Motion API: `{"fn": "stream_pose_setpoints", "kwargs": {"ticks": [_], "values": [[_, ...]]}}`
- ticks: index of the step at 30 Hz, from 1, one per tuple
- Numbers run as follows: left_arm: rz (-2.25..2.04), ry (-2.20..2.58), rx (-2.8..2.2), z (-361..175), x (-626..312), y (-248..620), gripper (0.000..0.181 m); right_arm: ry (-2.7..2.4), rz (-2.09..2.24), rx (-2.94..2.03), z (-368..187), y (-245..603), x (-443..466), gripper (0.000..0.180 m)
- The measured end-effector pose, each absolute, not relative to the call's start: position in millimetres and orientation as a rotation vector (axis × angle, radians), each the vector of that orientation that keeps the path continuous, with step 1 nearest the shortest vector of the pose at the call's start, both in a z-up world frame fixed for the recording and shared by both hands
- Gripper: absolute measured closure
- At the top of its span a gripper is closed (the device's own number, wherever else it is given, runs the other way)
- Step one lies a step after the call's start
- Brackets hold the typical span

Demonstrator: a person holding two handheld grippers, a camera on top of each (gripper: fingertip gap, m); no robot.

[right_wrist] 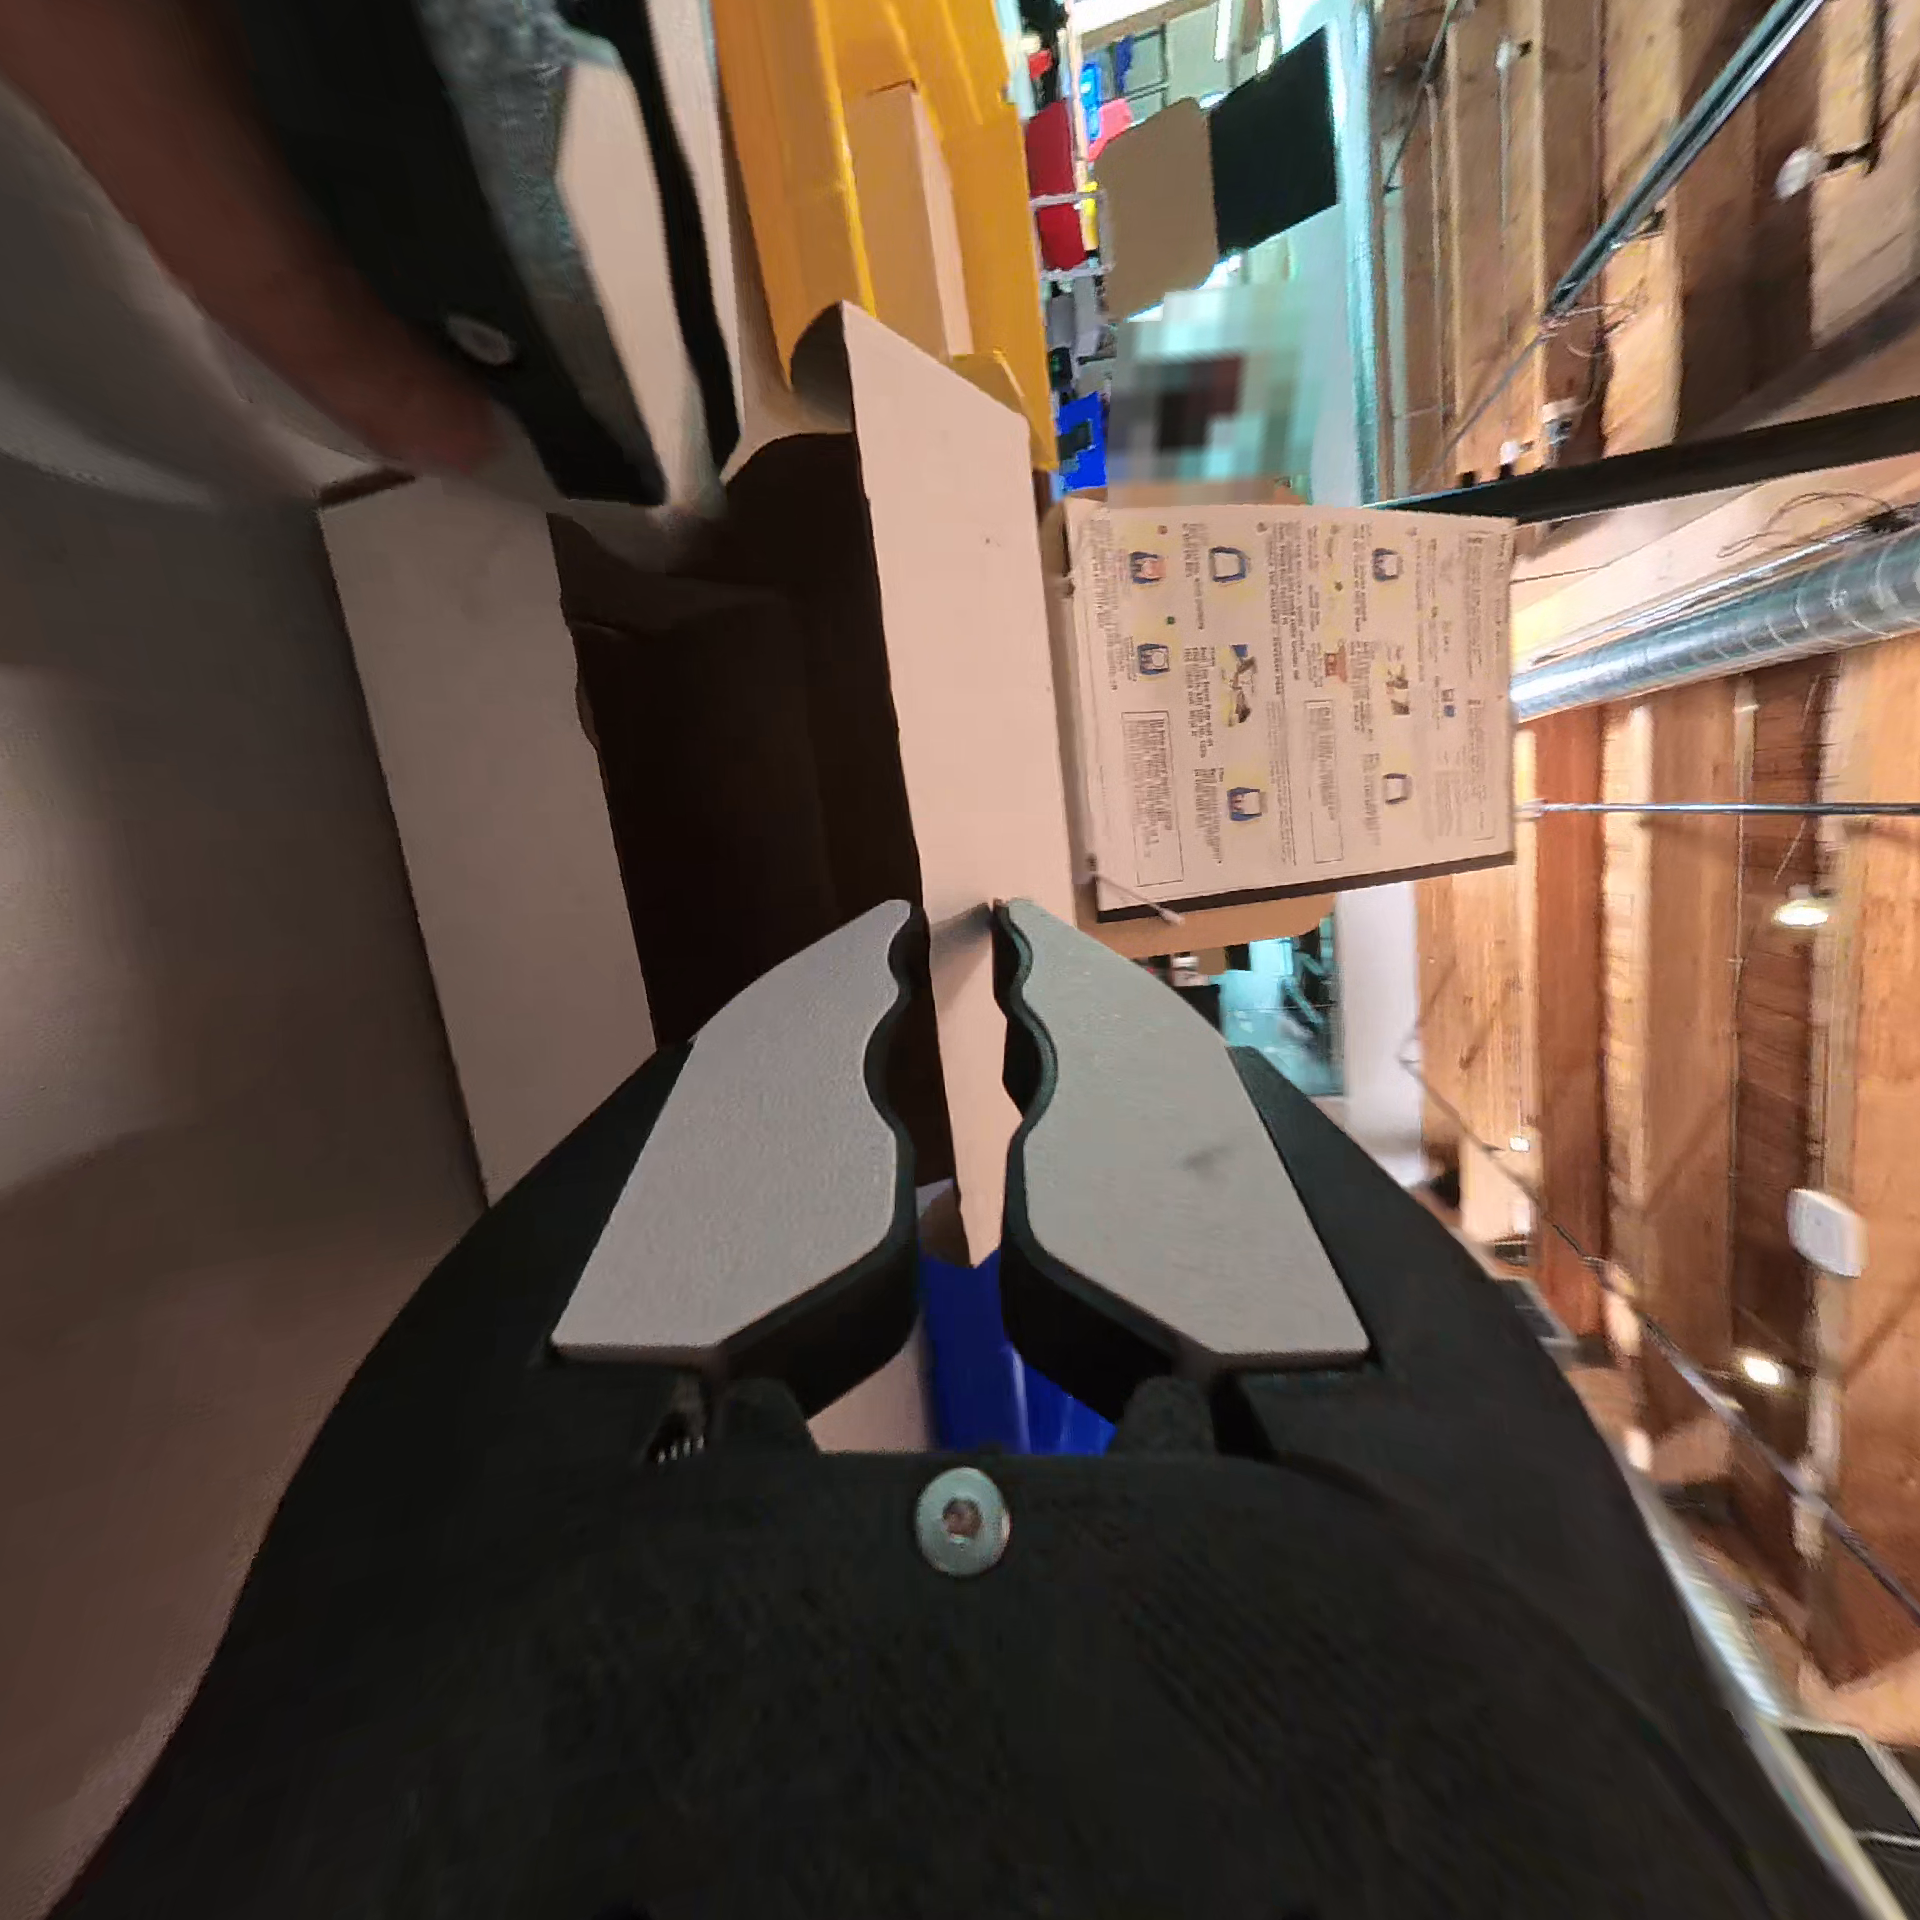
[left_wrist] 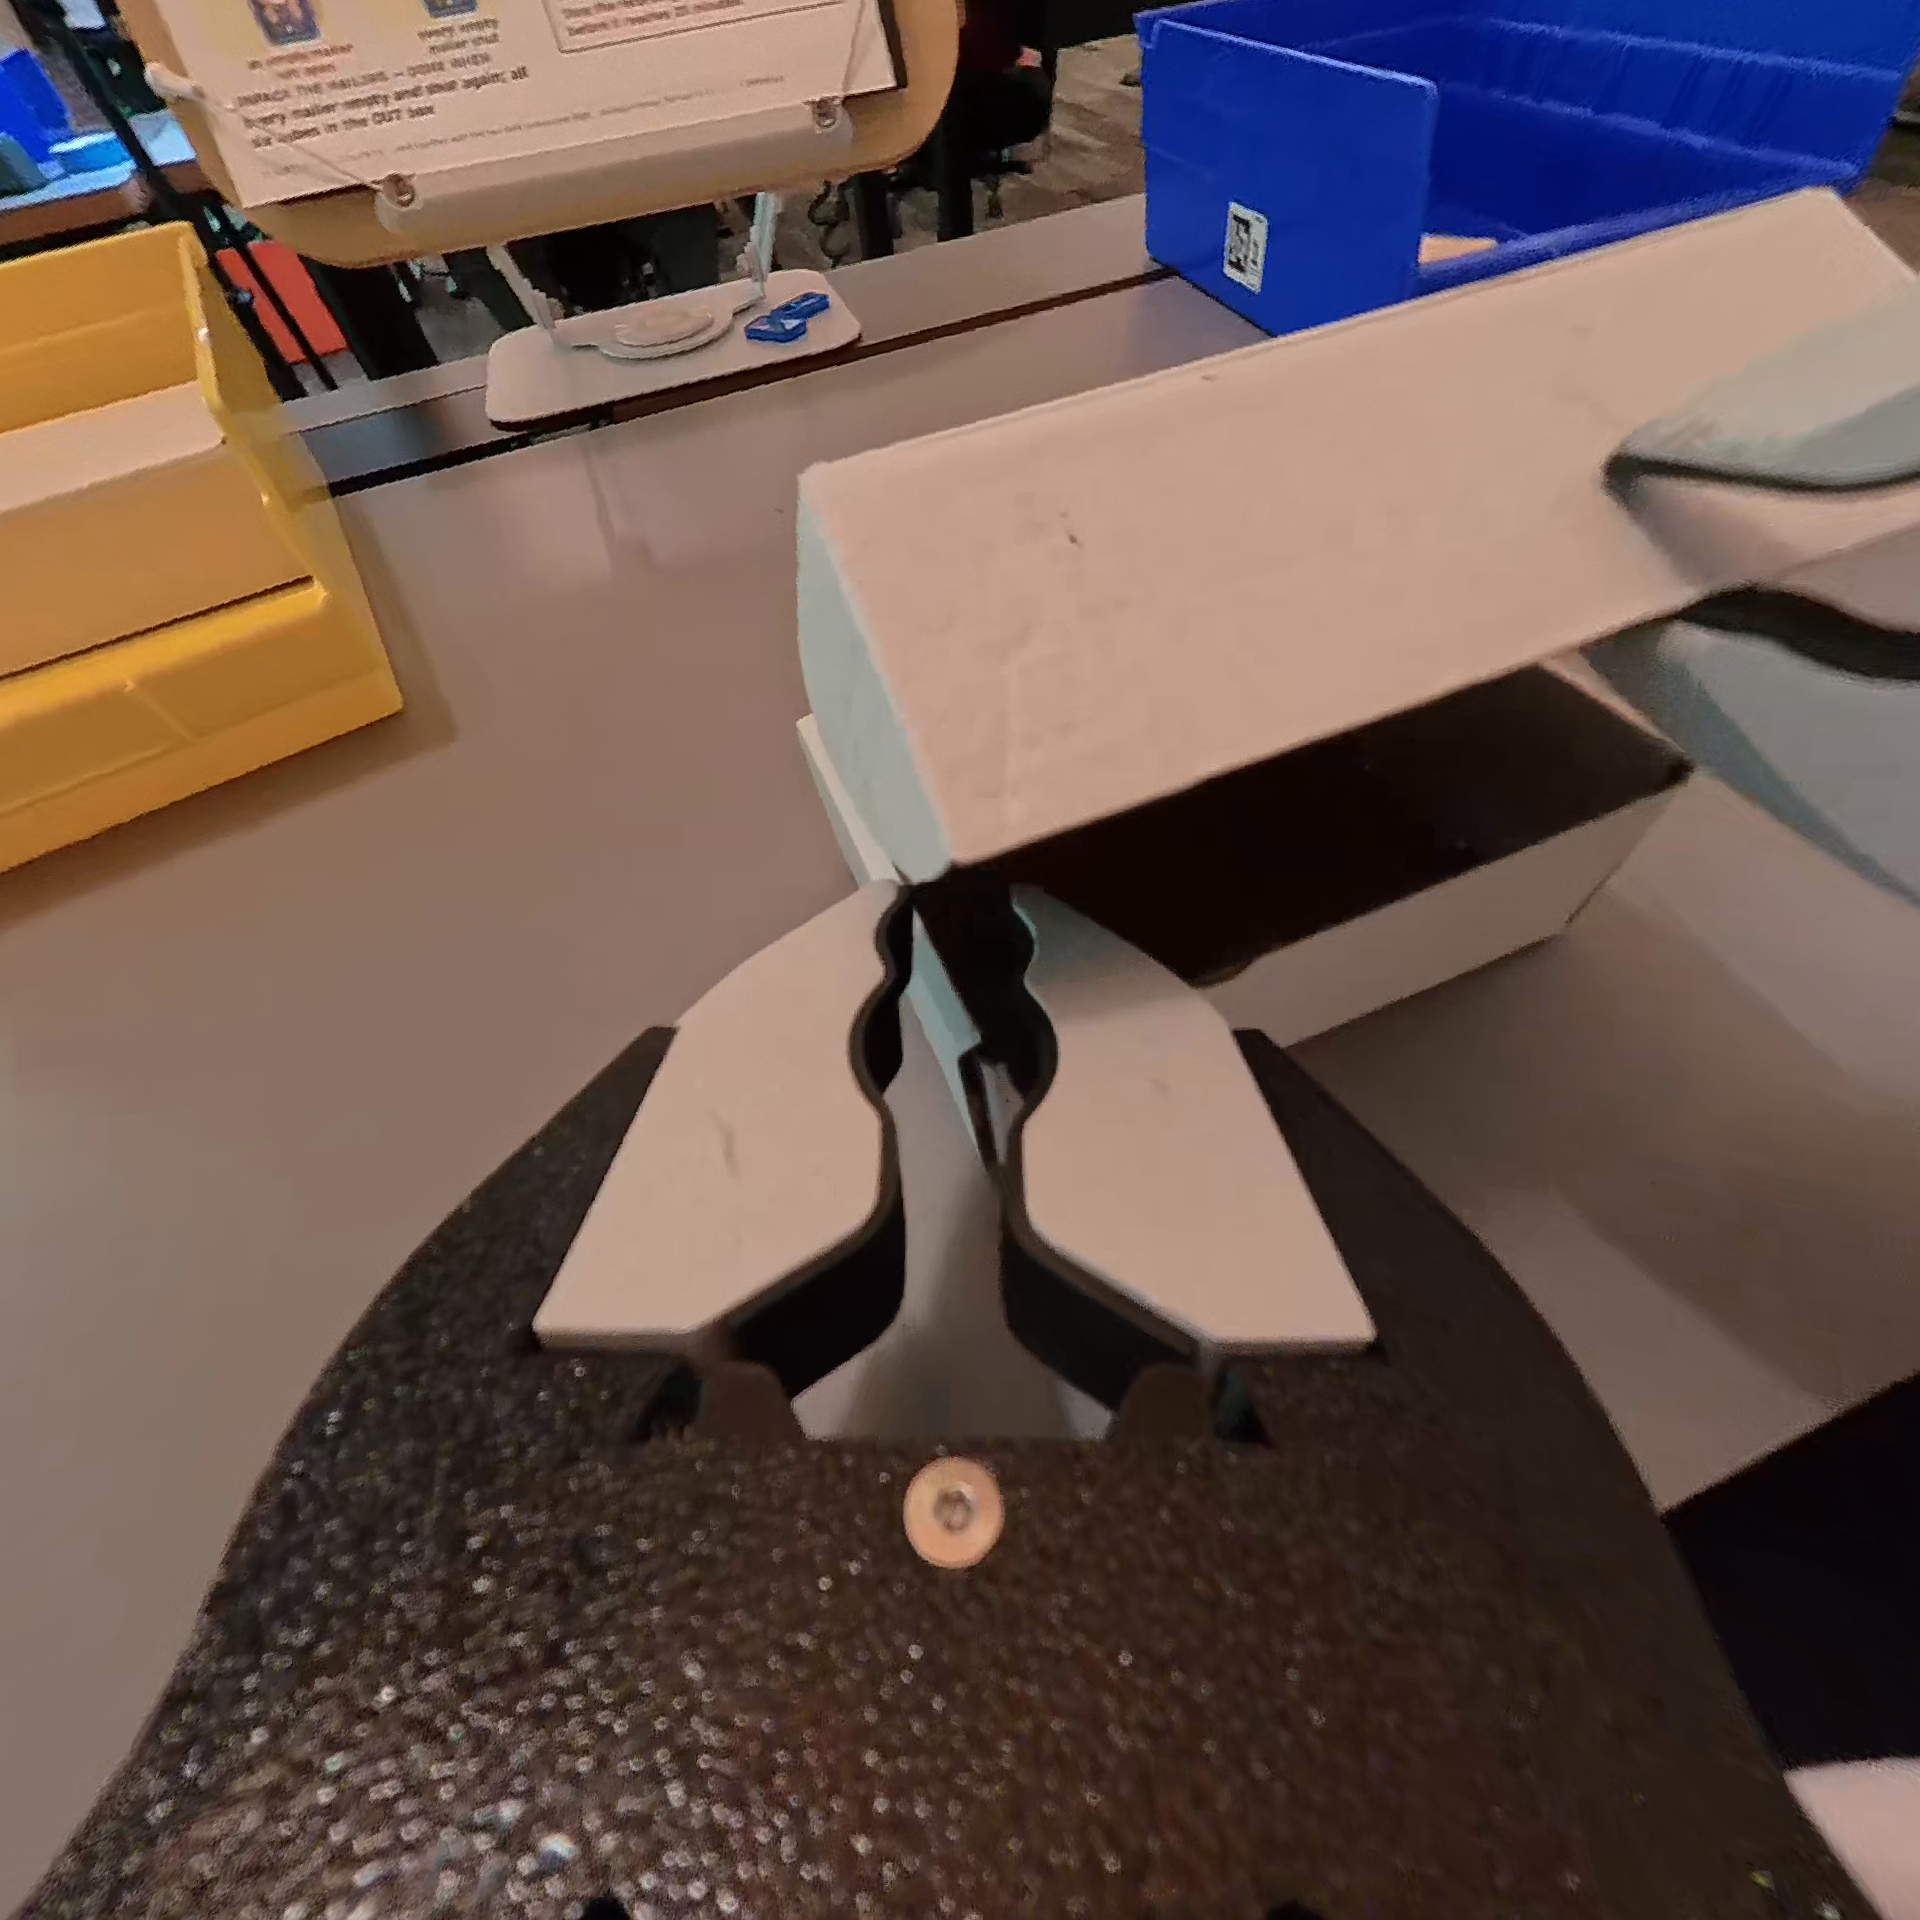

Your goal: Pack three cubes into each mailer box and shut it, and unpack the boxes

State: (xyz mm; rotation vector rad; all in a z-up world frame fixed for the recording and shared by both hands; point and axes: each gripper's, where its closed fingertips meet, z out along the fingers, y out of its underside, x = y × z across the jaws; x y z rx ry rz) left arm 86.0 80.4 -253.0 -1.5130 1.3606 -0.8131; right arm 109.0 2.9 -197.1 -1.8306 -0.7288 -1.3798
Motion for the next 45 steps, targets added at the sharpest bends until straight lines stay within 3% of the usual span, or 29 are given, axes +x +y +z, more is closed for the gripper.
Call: {"fn": "stream_pose_setpoints", "kwargs": {"ticks": [6, 15, 20, 26, 37, 45], "values": [[-0.798, 1.527, -1.369, -255, 61, 68, 0.137, -0.819, -0.867, -2.155, -217, -11, 82, 0.167], [-0.623, 1.716, -1.254, -275, 46, 62, 0.144, -0.911, -0.729, -2.266, -258, -10, 80, 0.164], [-0.482, 1.695, -1.238, -282, 48, 73, 0.164, -0.87, -0.63, -2.266, -263, -9, 80, 0.162], [-0.497, 1.655, -1.303, -286, 49, 77, 0.169, -0.828, -0.613, -2.224, -264, -5, 80, 0.161], [-0.499, 1.637, -1.317, -289, 54, 78, 0.172, -0.256, -0.669, -2.235, -272, -48, 118, 0.142], [-0.523, 1.64, -1.343, -289, 60, 80, 0.172, -0.111, -0.637, -2.232, -280, -43, 131, 0.158]]}}
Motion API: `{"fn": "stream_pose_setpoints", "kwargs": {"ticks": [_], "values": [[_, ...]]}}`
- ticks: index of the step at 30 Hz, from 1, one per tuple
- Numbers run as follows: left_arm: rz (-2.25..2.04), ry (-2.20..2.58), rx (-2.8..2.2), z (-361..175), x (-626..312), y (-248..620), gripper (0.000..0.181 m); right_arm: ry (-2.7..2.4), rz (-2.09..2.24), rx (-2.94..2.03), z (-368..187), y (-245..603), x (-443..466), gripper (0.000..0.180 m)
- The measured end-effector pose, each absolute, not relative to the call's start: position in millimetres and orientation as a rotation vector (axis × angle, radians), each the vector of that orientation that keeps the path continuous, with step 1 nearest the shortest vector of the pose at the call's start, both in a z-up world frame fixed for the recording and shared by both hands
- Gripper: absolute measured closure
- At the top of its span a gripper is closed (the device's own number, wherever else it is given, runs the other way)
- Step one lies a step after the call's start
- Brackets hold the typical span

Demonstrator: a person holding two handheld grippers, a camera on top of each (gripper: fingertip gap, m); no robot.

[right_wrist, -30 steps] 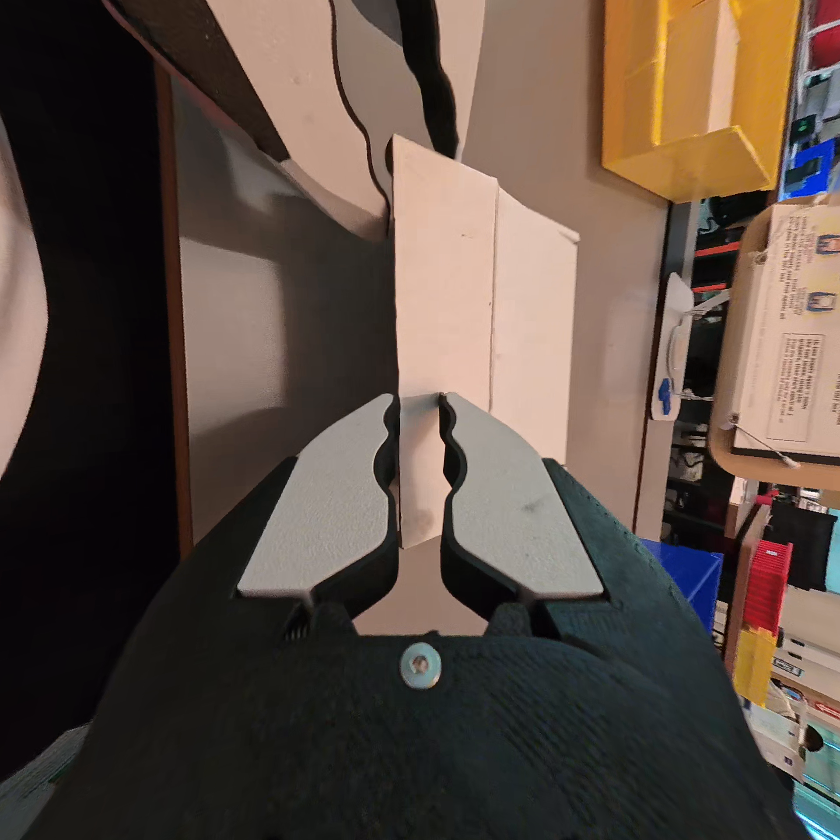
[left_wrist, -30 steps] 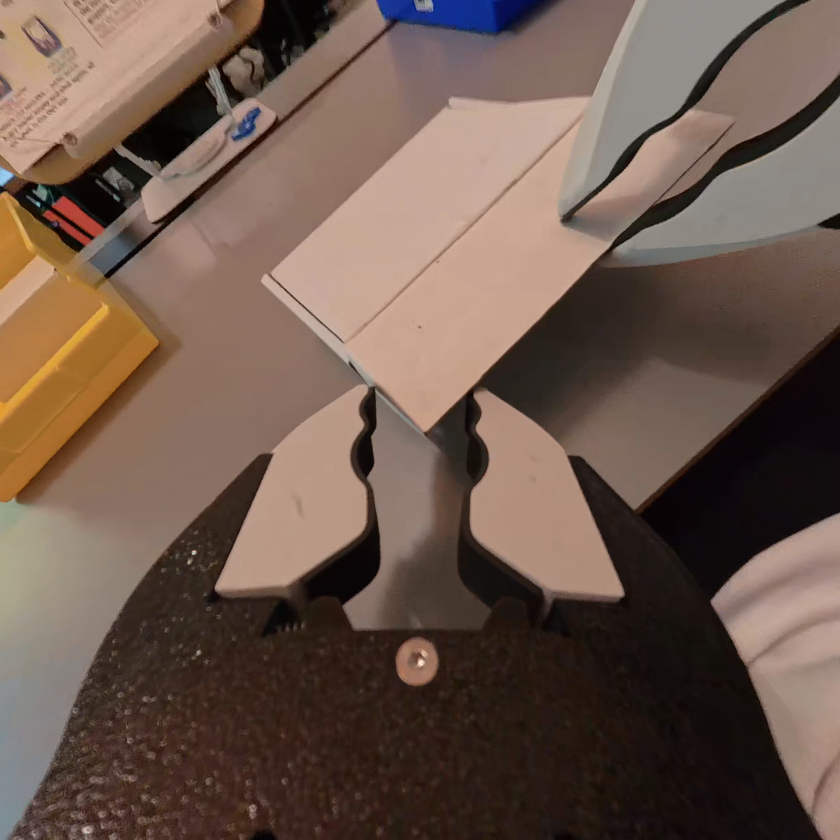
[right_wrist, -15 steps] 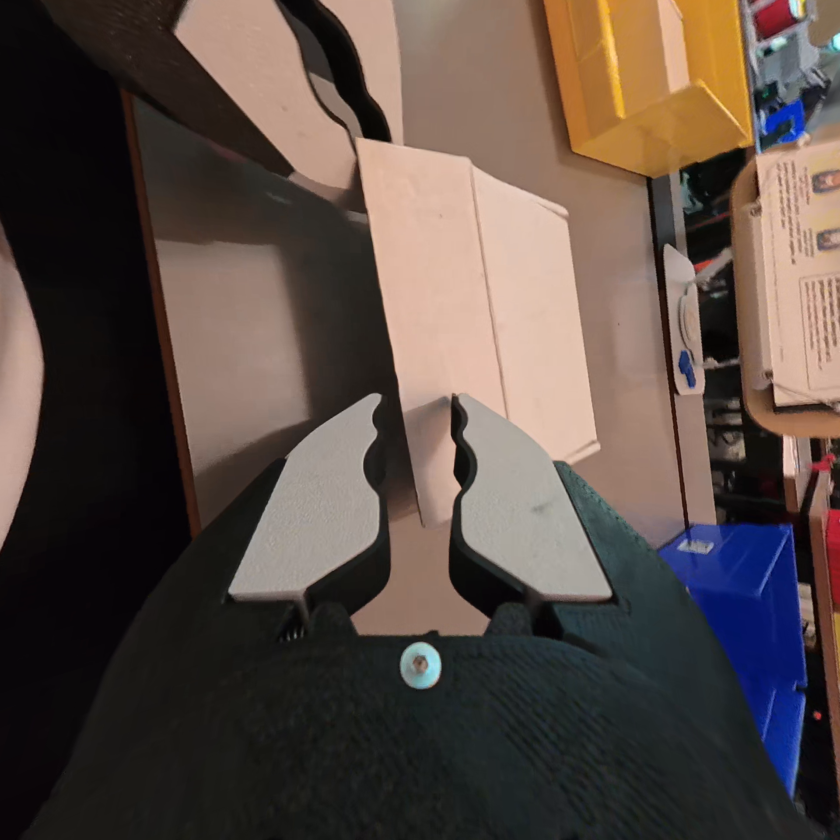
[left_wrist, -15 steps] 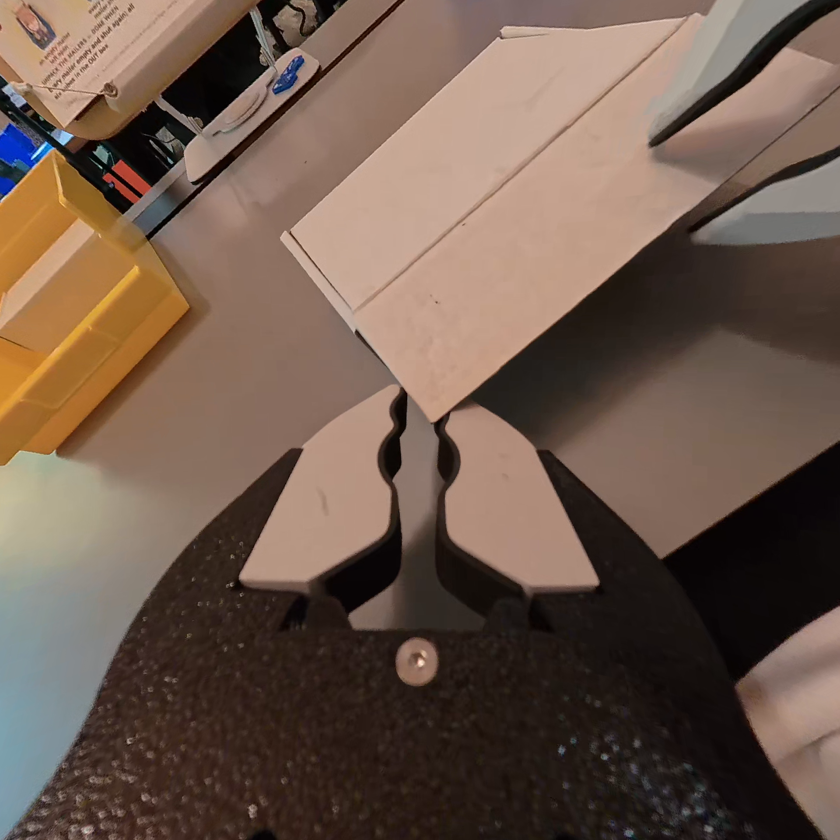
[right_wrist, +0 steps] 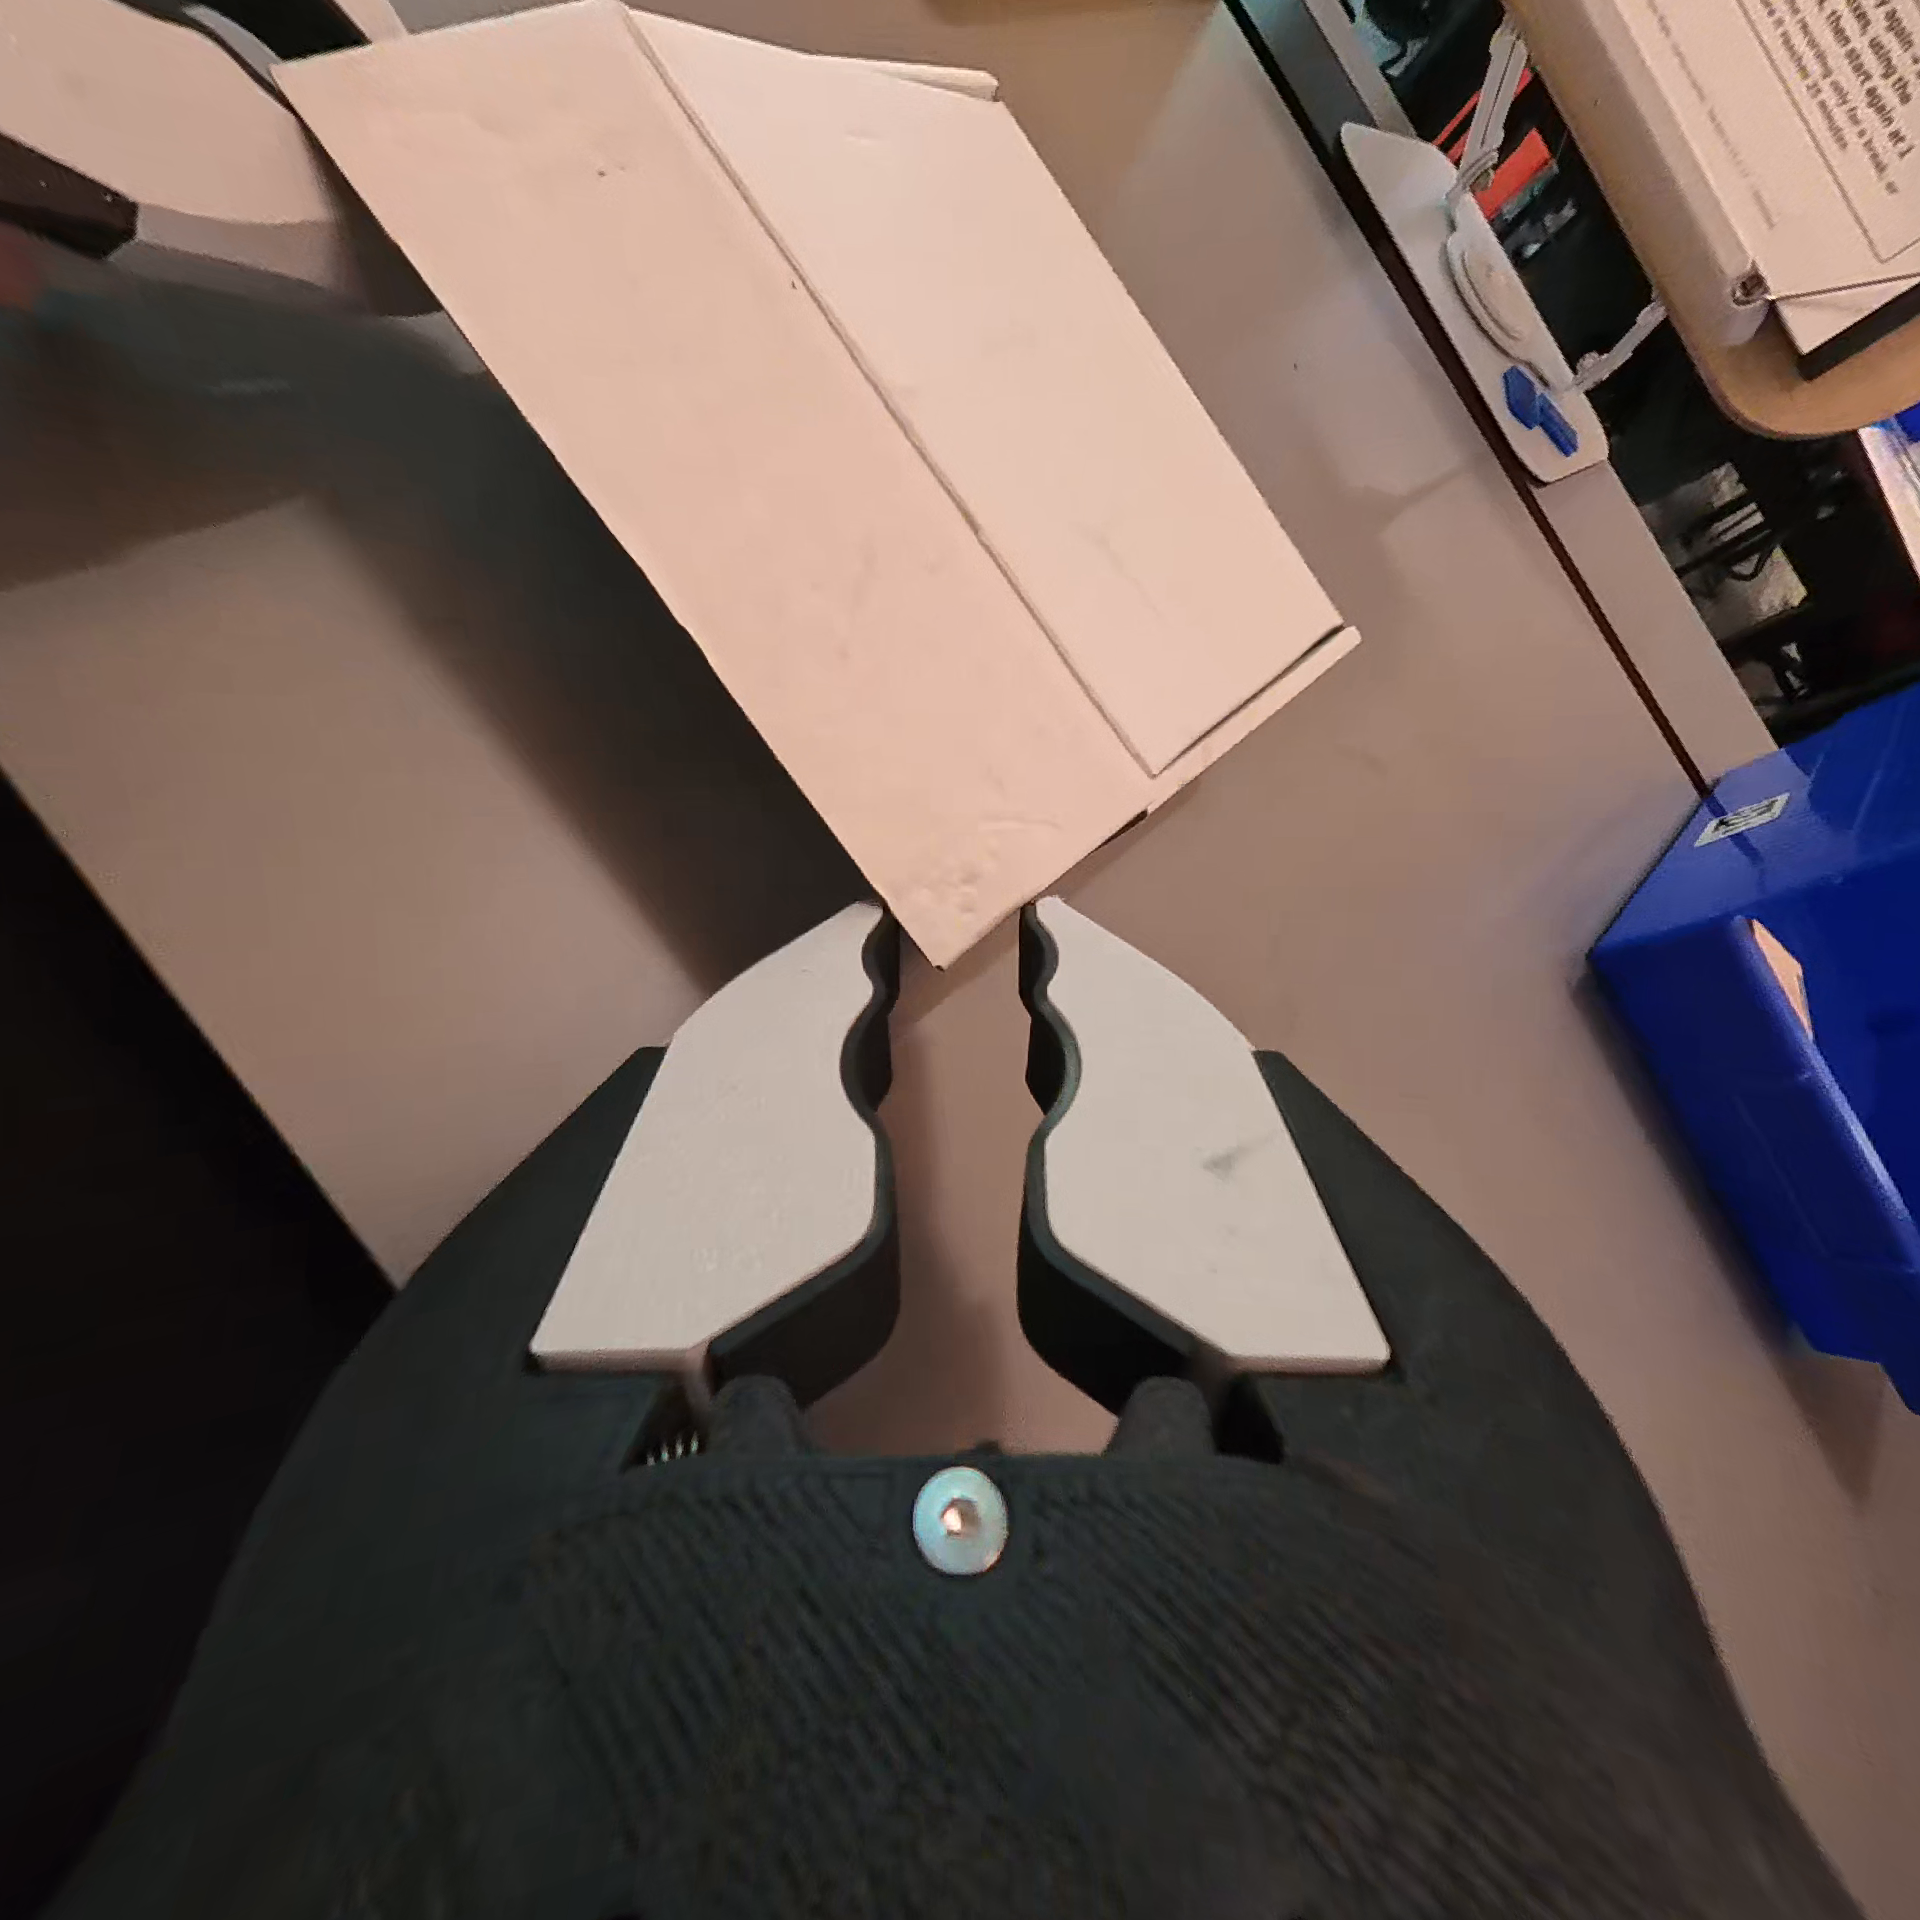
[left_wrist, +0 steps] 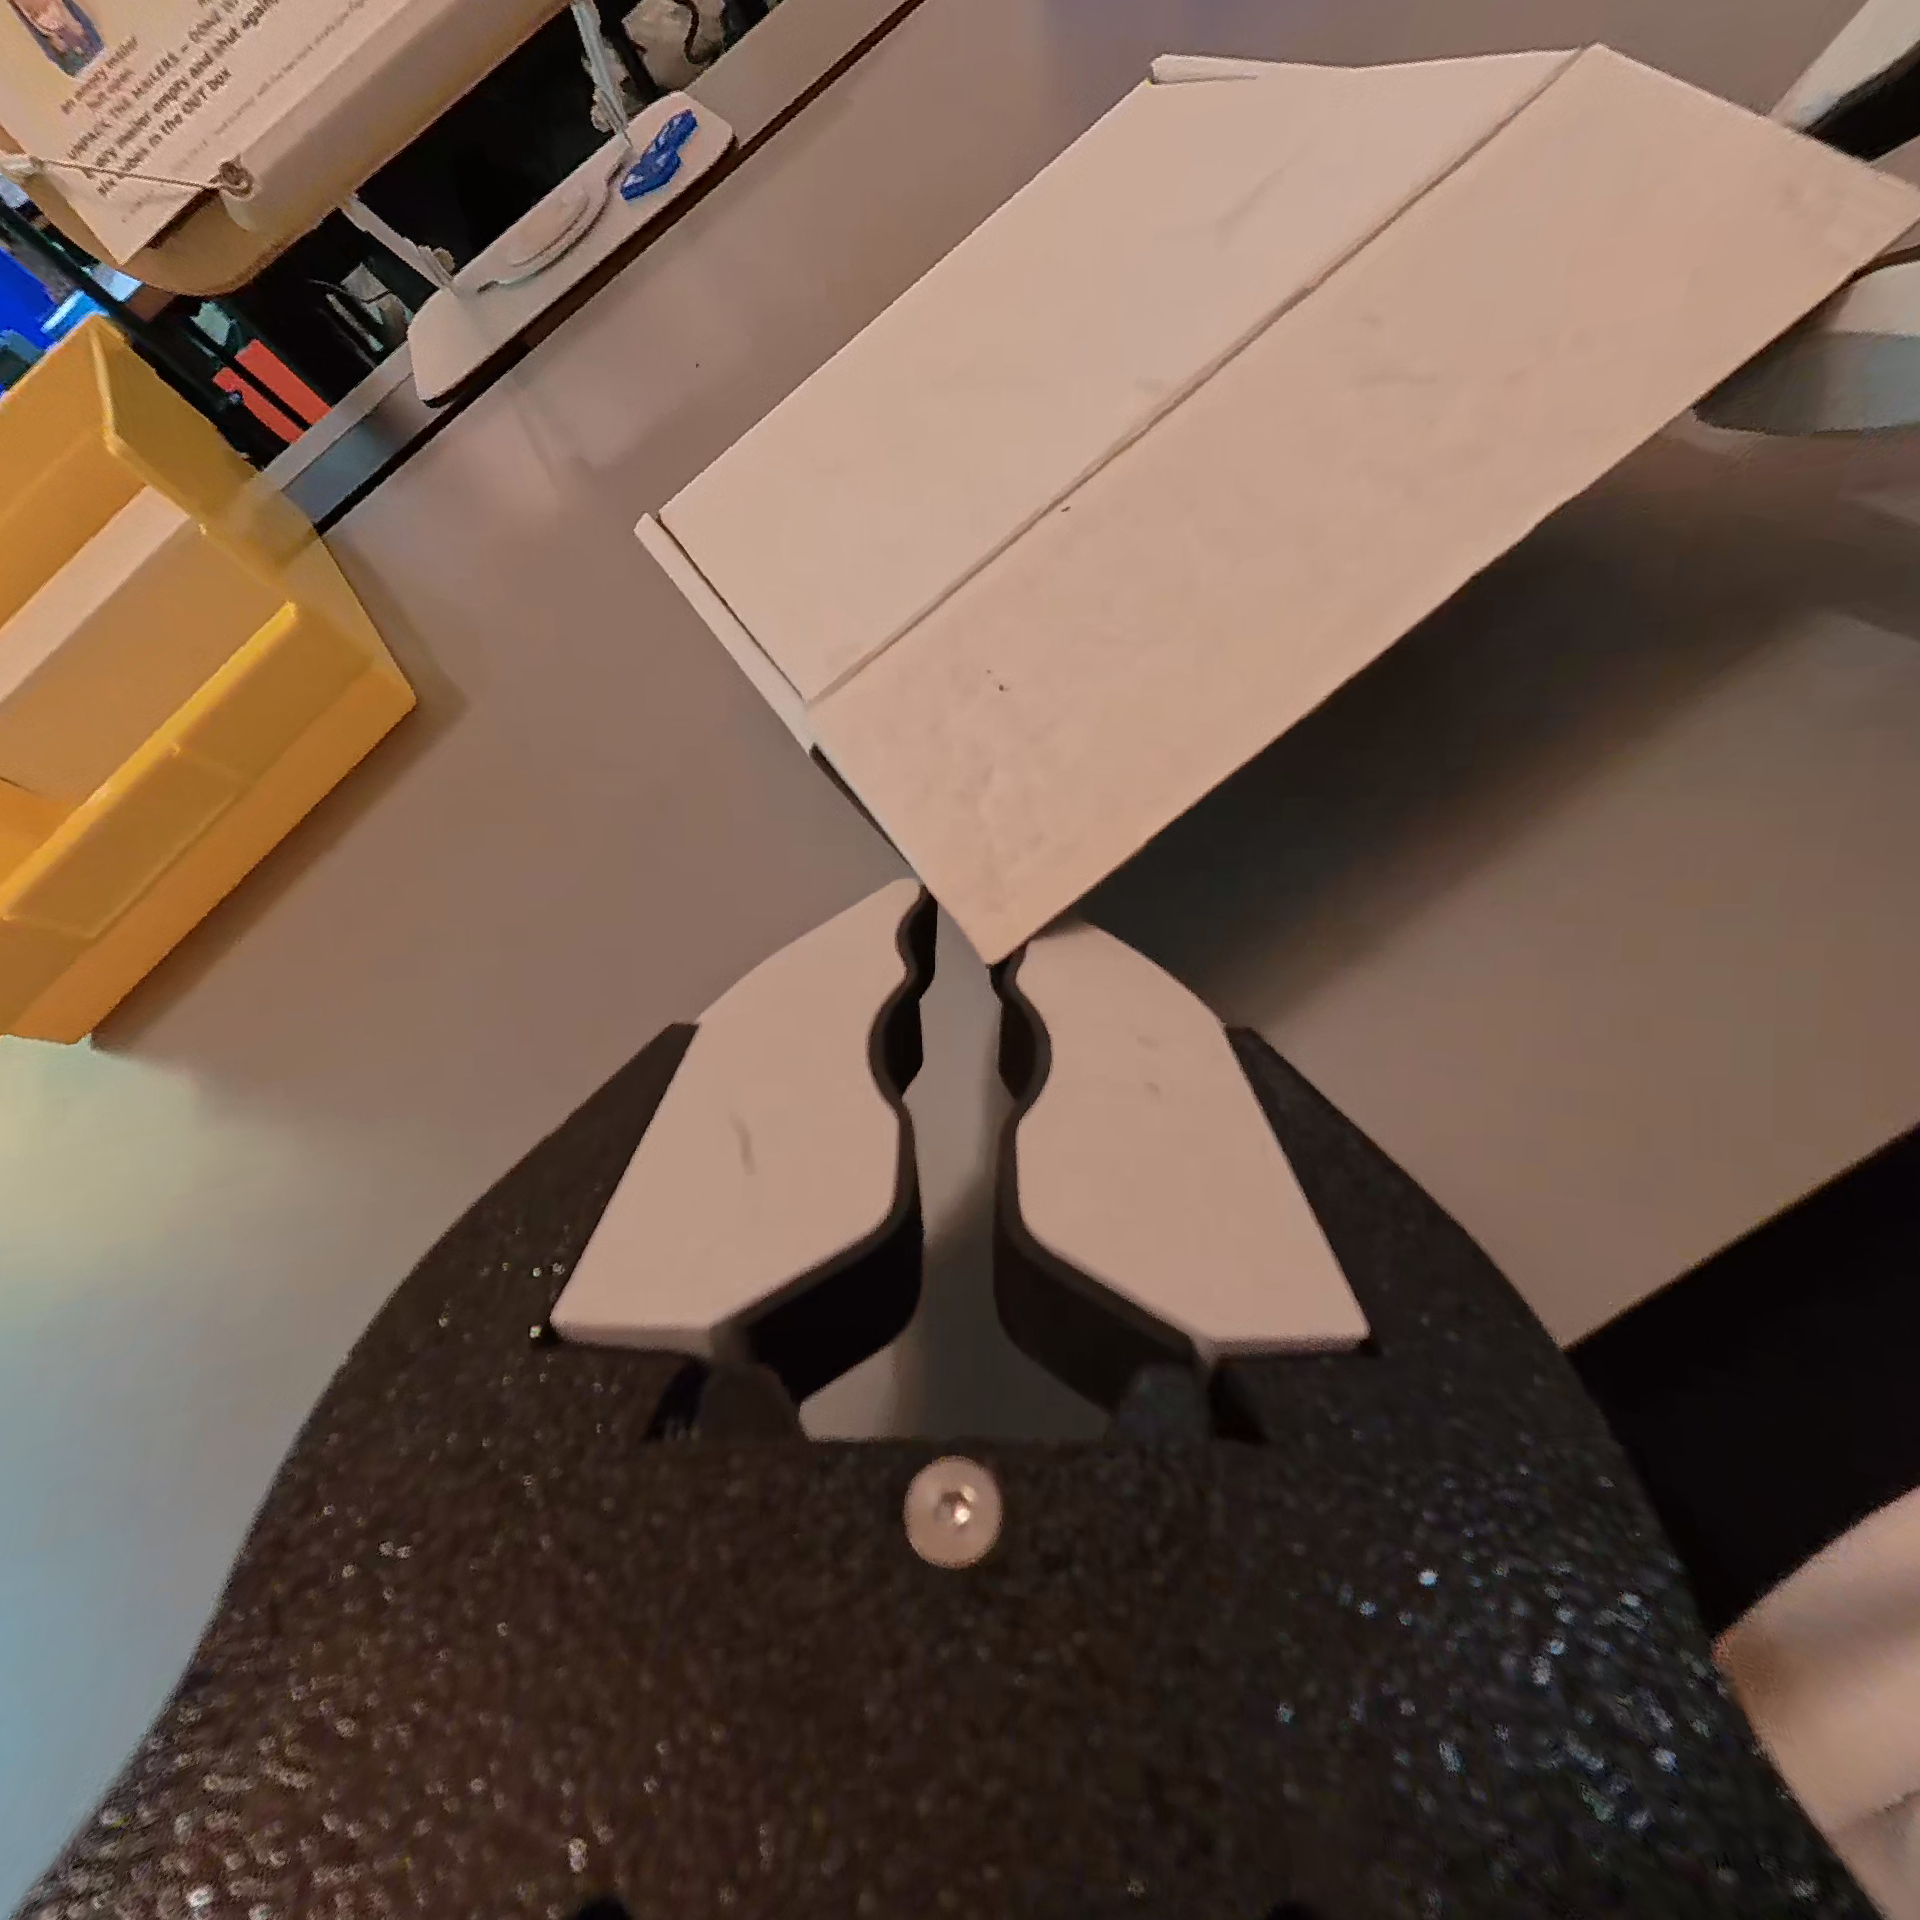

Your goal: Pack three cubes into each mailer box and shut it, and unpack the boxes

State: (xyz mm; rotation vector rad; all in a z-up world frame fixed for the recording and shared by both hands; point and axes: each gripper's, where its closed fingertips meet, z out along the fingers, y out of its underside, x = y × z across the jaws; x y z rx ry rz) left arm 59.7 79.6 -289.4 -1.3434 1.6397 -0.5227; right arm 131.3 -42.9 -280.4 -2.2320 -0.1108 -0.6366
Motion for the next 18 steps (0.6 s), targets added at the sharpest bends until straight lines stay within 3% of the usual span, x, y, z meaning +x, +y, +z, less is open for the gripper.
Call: {"fn": "stream_pose_setpoints", "kwargs": {"ticks": [11, 18], "values": [[-0.747, 1.716, -1.511, -293, 61, 81, 0.171, 0.0, -0.387, -2.205, -281, -34, 129, 0.161], [-1.028, 1.817, -1.55, -283, 51, 82, 0.149, -0.04, -0.47, -2.23, -282, -34, 131, 0.171]]}}
